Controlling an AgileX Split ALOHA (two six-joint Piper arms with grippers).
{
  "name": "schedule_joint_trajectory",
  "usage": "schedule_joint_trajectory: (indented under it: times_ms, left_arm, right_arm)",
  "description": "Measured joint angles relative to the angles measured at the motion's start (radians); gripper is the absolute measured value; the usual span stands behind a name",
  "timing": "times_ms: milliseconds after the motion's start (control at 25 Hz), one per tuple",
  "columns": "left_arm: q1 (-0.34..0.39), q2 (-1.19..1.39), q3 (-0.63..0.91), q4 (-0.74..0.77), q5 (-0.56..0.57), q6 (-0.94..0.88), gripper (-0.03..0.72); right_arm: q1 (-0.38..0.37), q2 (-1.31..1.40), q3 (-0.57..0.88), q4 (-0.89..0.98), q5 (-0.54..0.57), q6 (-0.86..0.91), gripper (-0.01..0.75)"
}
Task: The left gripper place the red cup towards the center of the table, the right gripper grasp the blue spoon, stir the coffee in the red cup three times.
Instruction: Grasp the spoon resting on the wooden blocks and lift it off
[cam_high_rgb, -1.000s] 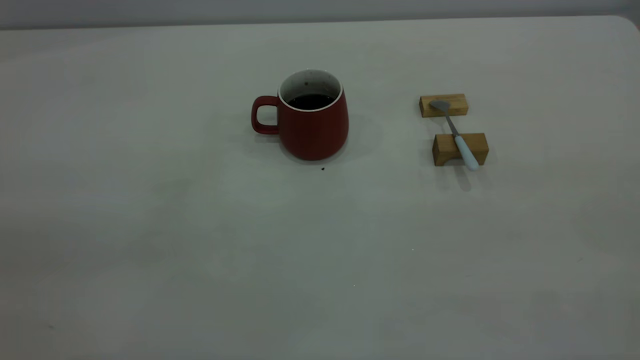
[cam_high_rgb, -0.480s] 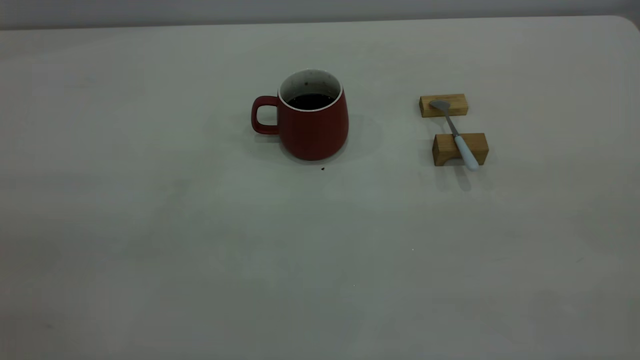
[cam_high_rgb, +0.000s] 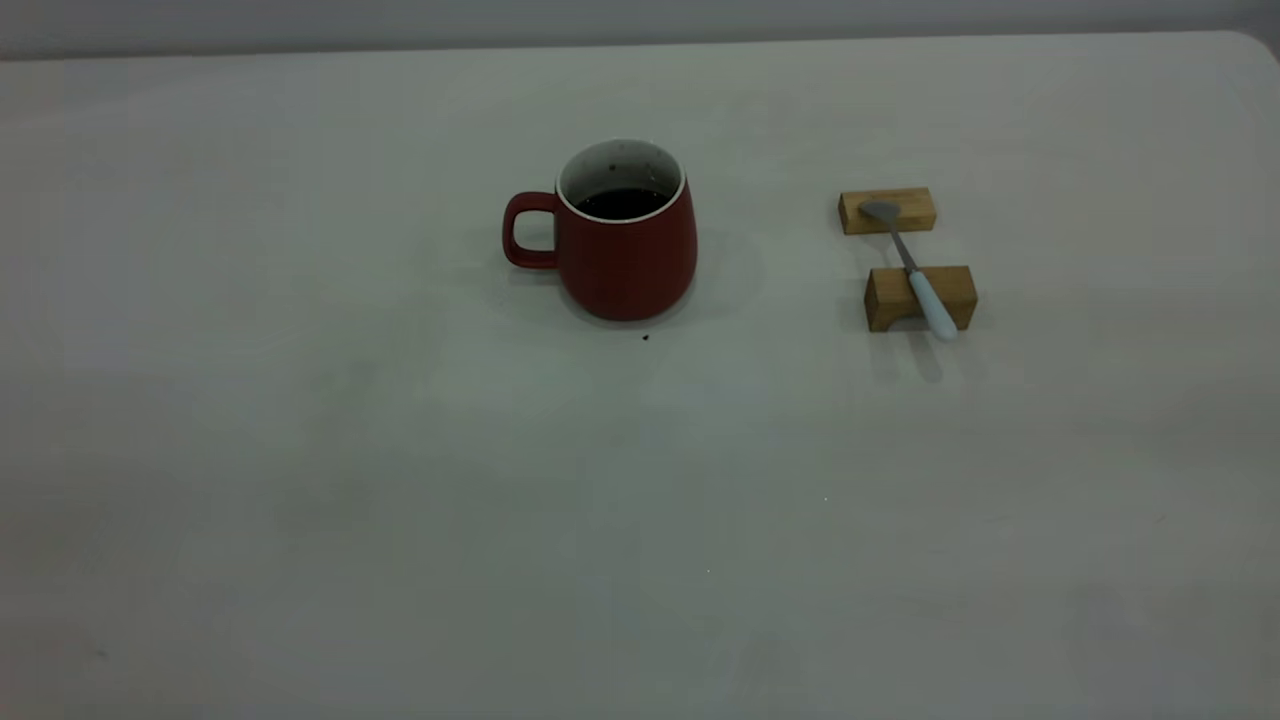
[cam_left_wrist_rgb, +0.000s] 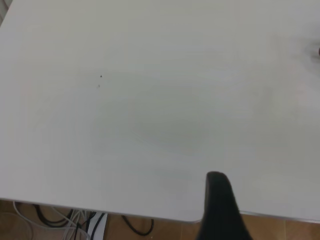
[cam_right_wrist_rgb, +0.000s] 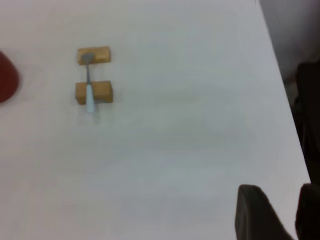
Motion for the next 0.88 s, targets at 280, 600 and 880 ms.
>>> schedule_joint_trajectory:
  times_ms: [280,600,880]
  left_arm:
    - [0.000,0.000,0.000,0.000,0.000,0.000,0.551]
    - [0.000,0.000,0.000,0.000,0.000,0.000,0.551]
    - [0.000,0.000,0.000,0.000,0.000,0.000,0.551]
  right_arm:
    - [0.000,0.345,-0.015,0.100,-0.336,-0.050,0.408]
    - [0.000,0.890,-0.124,0.447,-0.465,-0.405,0.571]
    - [0.014,1.339,-0.325,0.695,-0.413,-0.534,0.576]
